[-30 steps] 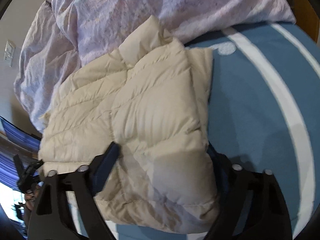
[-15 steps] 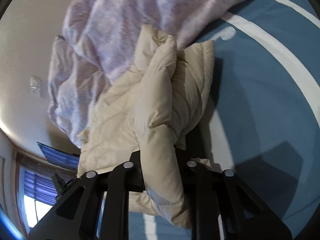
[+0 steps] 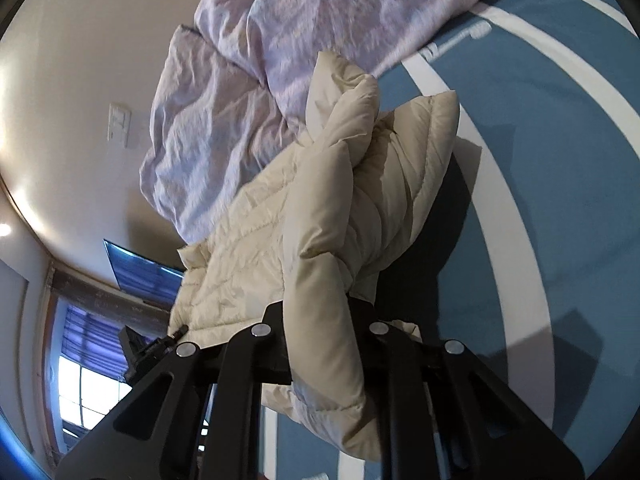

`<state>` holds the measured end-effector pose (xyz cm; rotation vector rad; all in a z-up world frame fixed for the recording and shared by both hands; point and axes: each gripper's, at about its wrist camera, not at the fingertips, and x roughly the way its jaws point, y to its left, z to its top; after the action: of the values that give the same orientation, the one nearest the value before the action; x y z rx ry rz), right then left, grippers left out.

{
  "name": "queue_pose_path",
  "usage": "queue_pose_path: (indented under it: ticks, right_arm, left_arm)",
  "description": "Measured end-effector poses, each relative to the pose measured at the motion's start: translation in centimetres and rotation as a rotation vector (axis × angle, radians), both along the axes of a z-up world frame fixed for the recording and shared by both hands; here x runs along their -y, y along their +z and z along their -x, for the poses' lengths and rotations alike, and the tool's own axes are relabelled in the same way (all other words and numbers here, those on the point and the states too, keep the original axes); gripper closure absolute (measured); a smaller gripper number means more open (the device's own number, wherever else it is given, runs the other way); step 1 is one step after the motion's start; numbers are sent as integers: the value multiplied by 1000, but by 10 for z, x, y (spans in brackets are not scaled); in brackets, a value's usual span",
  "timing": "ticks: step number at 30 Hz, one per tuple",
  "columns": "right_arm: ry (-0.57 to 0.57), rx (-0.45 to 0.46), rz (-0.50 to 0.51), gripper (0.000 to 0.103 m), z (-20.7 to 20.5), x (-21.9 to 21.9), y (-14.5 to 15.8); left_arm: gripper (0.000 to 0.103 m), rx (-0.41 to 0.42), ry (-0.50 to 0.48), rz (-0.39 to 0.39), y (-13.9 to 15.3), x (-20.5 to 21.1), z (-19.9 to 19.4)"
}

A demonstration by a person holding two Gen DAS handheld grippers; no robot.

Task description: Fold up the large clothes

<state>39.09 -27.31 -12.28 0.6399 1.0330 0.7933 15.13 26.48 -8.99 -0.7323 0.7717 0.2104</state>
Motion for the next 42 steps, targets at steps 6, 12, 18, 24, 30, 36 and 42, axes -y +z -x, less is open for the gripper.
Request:
queue_pose_path:
  ticks: [6, 12, 18, 24, 30, 36, 42]
  right_arm:
    - [-9, 10, 69, 87, 25, 0, -7]
    - [-26, 47, 172, 86, 36, -3, -7]
    - [-24, 86, 253, 85, 47, -7, -1]
    - [-54, 80, 300, 70, 46, -6, -1]
    - [-182, 215, 484, 45, 57, -6, 27]
    - [-177, 298, 519, 33, 62, -32, 51]
    - [-97, 356, 556, 32, 72, -80, 55]
  left_arm:
    - [88, -23, -18, -21, -9, 5, 24]
    - [84, -54, -25, -76, -15, 14, 26]
    - [83, -56, -13, -56, -18, 11, 28]
    - [82, -61, -16, -61, -19, 11, 33]
    - [42, -102, 17, -99, -21, 10, 34]
    - [28, -109, 15, -83, -23, 10, 30]
    - [18, -128, 14, -102, -24, 17, 24]
